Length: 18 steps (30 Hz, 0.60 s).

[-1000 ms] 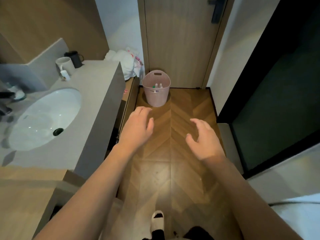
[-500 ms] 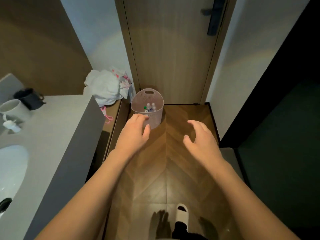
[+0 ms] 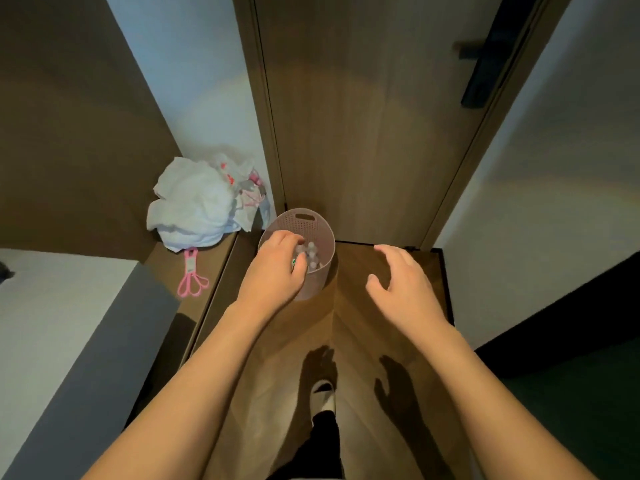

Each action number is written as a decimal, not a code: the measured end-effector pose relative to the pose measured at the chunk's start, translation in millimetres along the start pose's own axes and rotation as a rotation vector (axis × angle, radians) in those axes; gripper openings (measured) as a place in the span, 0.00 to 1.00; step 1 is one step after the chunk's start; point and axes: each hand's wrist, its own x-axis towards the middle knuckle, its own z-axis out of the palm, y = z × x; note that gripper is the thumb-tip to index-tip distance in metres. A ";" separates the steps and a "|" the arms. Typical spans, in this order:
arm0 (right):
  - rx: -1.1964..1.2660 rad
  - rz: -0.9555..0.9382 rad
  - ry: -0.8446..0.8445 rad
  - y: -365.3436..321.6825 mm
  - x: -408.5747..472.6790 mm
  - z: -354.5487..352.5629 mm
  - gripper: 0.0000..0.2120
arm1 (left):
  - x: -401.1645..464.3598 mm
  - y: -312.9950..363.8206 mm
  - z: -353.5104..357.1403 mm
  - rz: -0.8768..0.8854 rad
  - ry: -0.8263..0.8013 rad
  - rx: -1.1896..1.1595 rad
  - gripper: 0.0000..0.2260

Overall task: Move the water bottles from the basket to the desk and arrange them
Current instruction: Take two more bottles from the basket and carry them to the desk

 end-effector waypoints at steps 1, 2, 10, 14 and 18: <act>-0.007 0.000 0.000 2.0 24.7 -1.9 0.25 | 25.0 -5.1 4.5 0.002 0.003 -0.002 0.14; -0.016 0.001 -0.004 3.2 47.8 -4.5 0.25 | 50.2 -10.4 7.8 -0.001 0.005 -0.008 0.14; -0.004 0.035 -0.037 29.7 204.1 -23.9 0.25 | 208.0 -14.6 46.5 -0.026 0.016 -0.016 0.13; 0.028 -0.118 0.005 63.8 267.6 -16.1 0.22 | 262.7 -21.7 73.4 -0.071 -0.017 0.010 0.13; 0.029 -0.061 -0.174 78.7 338.4 -20.5 0.24 | 295.7 -27.5 86.1 -0.201 0.004 0.018 0.13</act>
